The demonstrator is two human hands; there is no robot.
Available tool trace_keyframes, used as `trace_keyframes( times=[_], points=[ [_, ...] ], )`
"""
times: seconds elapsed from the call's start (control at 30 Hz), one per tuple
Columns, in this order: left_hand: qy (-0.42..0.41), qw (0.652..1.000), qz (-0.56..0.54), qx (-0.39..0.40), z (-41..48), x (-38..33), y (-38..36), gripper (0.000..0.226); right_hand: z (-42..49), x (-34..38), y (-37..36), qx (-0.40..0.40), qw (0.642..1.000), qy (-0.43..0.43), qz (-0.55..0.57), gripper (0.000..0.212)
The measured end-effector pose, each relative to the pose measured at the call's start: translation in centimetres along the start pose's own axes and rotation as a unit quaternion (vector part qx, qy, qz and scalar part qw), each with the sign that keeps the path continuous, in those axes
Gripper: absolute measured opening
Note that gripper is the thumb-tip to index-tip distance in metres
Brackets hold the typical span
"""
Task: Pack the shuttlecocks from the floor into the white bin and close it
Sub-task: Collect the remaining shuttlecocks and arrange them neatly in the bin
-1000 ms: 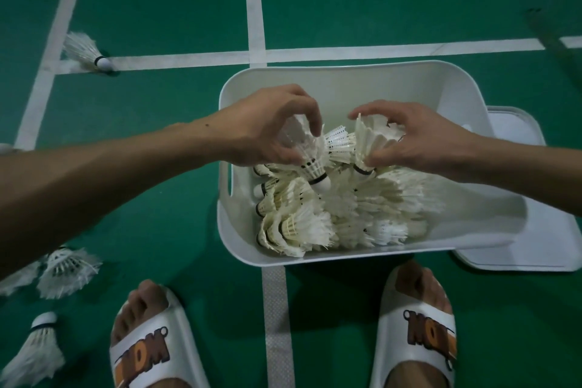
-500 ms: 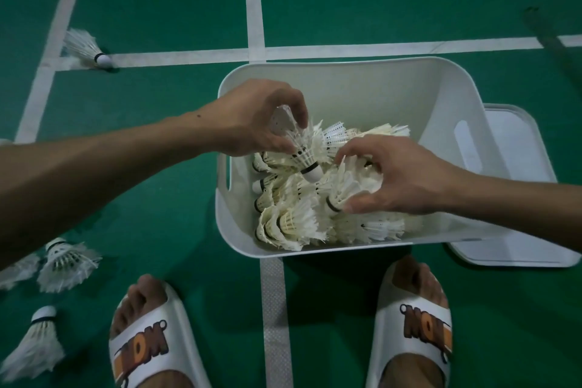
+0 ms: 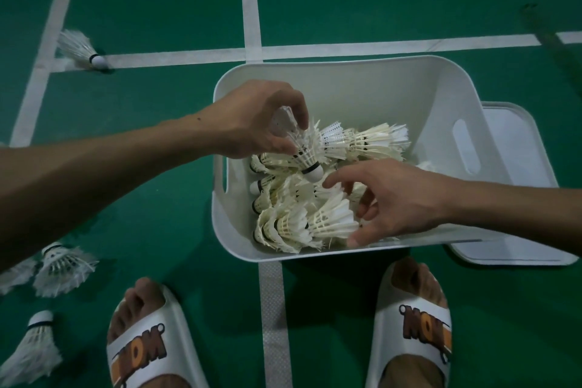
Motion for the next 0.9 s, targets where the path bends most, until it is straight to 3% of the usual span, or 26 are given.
trace_keyframes(
  times=[0.1,0.47,0.67,0.77,0.9],
  points=[
    [0.0,1.0,-0.003,0.001,0.1,0.1,-0.1,0.028,0.2,0.0,0.3,0.018,1.0,-0.002,0.013,0.076],
    [-0.004,1.0,-0.005,0.002,0.2,0.3,-0.2,0.027,1.5,0.3,-2.0,-0.062,0.995,-0.008,-0.078,0.08],
    [-0.012,1.0,-0.003,0.007,0.4,0.0,-0.4,0.027,1.7,-0.2,-1.8,-0.036,0.997,0.011,-0.073,0.089],
    [-0.012,1.0,-0.008,0.003,0.3,0.0,-0.4,0.027,1.4,-0.8,0.0,0.003,1.0,-0.013,-0.015,0.087],
    [-0.014,0.999,-0.035,-0.003,0.1,-0.3,-0.3,0.028,1.2,-2.8,3.5,-0.064,0.975,-0.067,0.204,0.072]
  ],
)
Point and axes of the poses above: each hand's wrist, its own z-axis towards the middle knuckle, its own y-axis out of the back of the hand, x = y × z, the point moved 5 cm from there along z, towards the middle knuckle, and after that the axes turned 15 degrees about -y, right-handed, at the moved point
